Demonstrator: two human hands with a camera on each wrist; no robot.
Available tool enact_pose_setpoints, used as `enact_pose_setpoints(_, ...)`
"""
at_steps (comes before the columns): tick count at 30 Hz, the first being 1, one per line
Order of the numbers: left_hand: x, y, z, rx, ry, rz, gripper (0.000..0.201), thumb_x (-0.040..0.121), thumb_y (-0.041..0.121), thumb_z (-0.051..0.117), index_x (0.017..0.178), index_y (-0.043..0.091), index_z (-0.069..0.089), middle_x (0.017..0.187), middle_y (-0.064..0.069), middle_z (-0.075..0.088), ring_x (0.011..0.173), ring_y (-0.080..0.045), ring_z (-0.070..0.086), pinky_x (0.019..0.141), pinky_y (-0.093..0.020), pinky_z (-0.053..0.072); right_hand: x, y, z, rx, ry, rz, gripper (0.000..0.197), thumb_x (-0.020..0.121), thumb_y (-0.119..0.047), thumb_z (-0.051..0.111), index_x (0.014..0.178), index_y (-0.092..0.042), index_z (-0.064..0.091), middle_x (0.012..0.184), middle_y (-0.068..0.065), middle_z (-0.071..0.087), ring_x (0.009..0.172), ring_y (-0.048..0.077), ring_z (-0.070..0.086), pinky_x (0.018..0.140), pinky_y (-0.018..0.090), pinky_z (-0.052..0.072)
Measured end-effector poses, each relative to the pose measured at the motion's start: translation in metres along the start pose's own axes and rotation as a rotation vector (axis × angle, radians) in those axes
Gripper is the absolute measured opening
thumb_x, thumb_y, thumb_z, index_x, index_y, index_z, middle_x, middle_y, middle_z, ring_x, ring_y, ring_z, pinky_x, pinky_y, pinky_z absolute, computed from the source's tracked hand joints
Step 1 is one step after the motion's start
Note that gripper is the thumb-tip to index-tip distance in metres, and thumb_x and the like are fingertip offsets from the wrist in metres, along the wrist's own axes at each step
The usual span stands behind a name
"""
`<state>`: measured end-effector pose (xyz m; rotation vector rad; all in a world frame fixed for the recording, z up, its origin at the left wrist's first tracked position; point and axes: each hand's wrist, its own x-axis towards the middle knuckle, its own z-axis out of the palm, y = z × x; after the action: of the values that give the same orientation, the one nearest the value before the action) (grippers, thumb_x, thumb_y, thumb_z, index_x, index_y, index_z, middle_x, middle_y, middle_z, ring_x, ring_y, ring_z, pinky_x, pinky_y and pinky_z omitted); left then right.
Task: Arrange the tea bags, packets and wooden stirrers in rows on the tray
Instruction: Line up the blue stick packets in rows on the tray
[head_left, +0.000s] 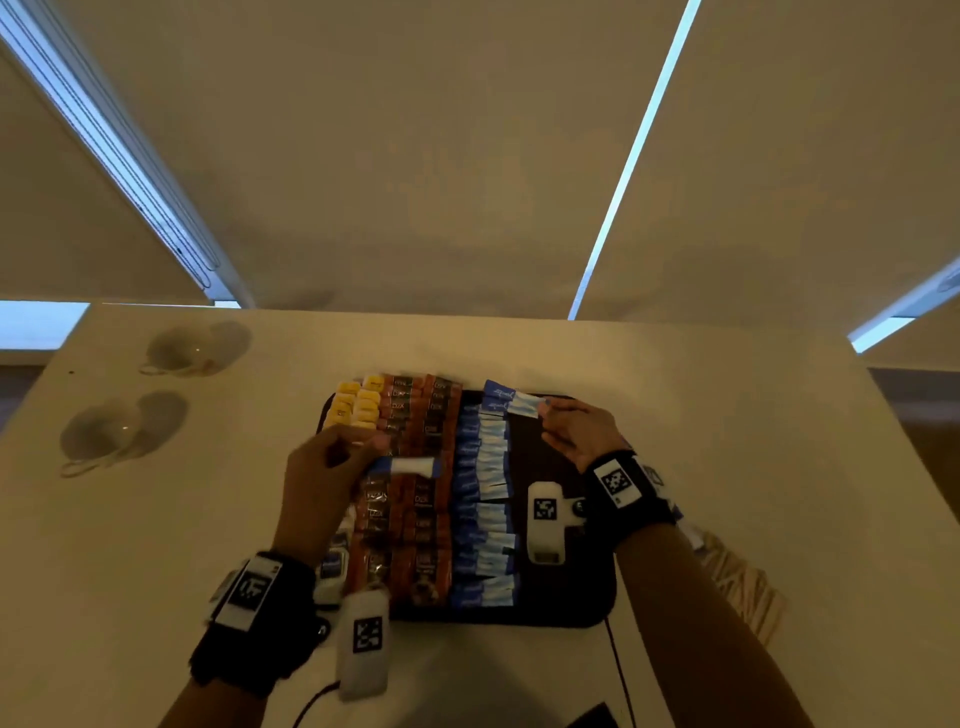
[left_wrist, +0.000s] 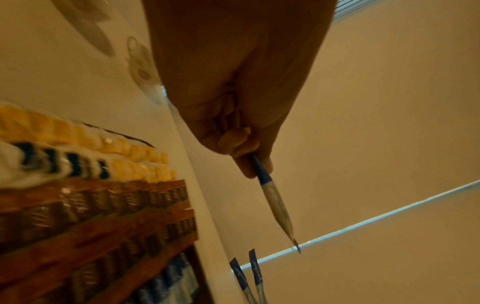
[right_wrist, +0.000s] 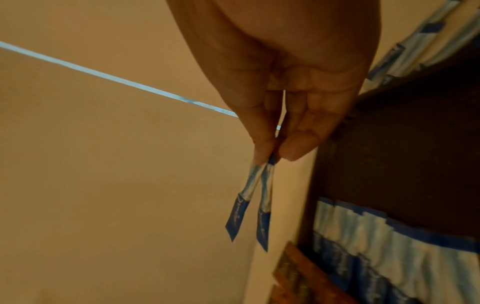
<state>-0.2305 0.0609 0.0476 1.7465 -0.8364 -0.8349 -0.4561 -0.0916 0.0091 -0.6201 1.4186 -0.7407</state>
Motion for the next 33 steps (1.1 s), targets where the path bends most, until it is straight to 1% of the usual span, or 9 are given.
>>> enact_pose_setpoints(3,-0.004,-0.023,-0.016,0.024,-0.008,-0.084,0.008,0.085,0.011,0.065,0.078,0.009,0.068,0.064,-0.026,0.058,0.045,-0.014,0.045,0.043,-0.020,0.038,0.040,0.016,0.015,-0.147,0.000,0.106,0.016,0.085,-0.001,0.066,0.074,-0.012,0.063,0.078,0.005,0.062,0.068,0.012,0.057,0.047,0.020,0.051)
enact_pose_setpoints(7,-0.006,-0.041,-0.027,-0.002,-0.010,-0.192,0.005,0.084,0.003,0.063,0.080,0.002,0.067,0.067,-0.012,0.064,0.039,-0.003,0.044,0.040,-0.013,0.037,0.075,0.032,0.031,-0.286,0.032,0.139,0.016,0.084,-0.007,0.069,0.071,-0.012,0.063,0.073,0.008,0.059,0.066,0.016,0.054,0.054,0.027,0.046)
enact_pose_setpoints(14,0.001,-0.048,-0.030,-0.054,-0.010,-0.251,0.006,0.084,0.003,0.062,0.084,-0.002,0.065,0.062,0.002,0.067,0.042,-0.003,0.048,0.039,-0.014,0.038,0.109,0.043,0.044,-0.317,0.031,0.173,0.019,0.084,-0.008,0.070,0.067,-0.012,0.061,0.069,0.007,0.058,0.061,0.017,0.052,0.040,0.021,0.044)
enact_pose_setpoints(18,0.006,-0.050,-0.027,-0.038,-0.041,-0.230,0.008,0.085,0.005,0.062,0.086,-0.002,0.064,0.058,0.002,0.064,0.041,-0.006,0.044,0.040,-0.016,0.038,0.123,0.047,0.049,-0.263,0.066,0.213,0.024,0.085,-0.005,0.067,0.063,-0.011,0.057,0.071,0.006,0.056,0.064,0.017,0.054,0.050,0.024,0.045)
enact_pose_setpoints(21,0.007,-0.053,-0.025,-0.039,-0.042,-0.235,0.005,0.085,0.006,0.063,0.084,0.001,0.065,0.059,-0.001,0.064,0.044,-0.010,0.044,0.041,-0.018,0.039,0.130,0.050,0.048,-0.235,0.085,0.223,0.022,0.085,-0.003,0.066,0.065,-0.007,0.056,0.074,0.009,0.058,0.065,0.017,0.056,0.042,0.021,0.047)
enact_pose_setpoints(23,0.007,-0.052,-0.023,-0.041,-0.038,-0.237,0.004,0.085,0.005,0.063,0.082,0.003,0.065,0.057,0.000,0.064,0.043,-0.010,0.044,0.040,-0.017,0.039,0.129,0.051,0.049,-0.258,0.086,0.213,0.021,0.085,-0.003,0.066,0.066,-0.005,0.057,0.079,0.012,0.061,0.064,0.017,0.057,0.042,0.020,0.048)
enact_pose_setpoints(26,0.006,-0.052,-0.018,-0.039,-0.060,-0.211,0.005,0.086,0.004,0.062,0.083,0.003,0.065,0.050,0.005,0.060,0.039,-0.005,0.043,0.040,-0.016,0.038,0.118,0.046,0.048,-0.395,0.095,0.169,0.015,0.083,-0.009,0.070,0.086,0.005,0.065,0.091,0.015,0.064,0.077,0.024,0.062,0.069,0.031,0.054)
enact_pose_setpoints(29,0.007,-0.054,-0.012,-0.032,-0.067,-0.182,0.006,0.086,0.005,0.062,0.081,0.004,0.065,0.052,0.006,0.061,0.040,-0.005,0.043,0.040,-0.016,0.038,0.097,0.038,0.040,-0.596,0.121,0.013,0.036,0.080,-0.018,0.074,0.108,0.002,0.065,0.106,0.018,0.066,0.098,0.033,0.063,0.089,0.043,0.053)
enact_pose_setpoints(33,0.005,-0.058,0.004,-0.015,-0.089,-0.175,0.005,0.084,0.005,0.065,0.079,0.004,0.066,0.059,0.005,0.063,0.045,-0.004,0.050,0.043,-0.014,0.041,0.023,0.038,0.031,-0.462,-0.122,-0.119,0.026,0.085,-0.019,0.068,0.106,-0.004,0.066,0.097,0.008,0.066,0.089,0.020,0.063,0.074,0.027,0.055)
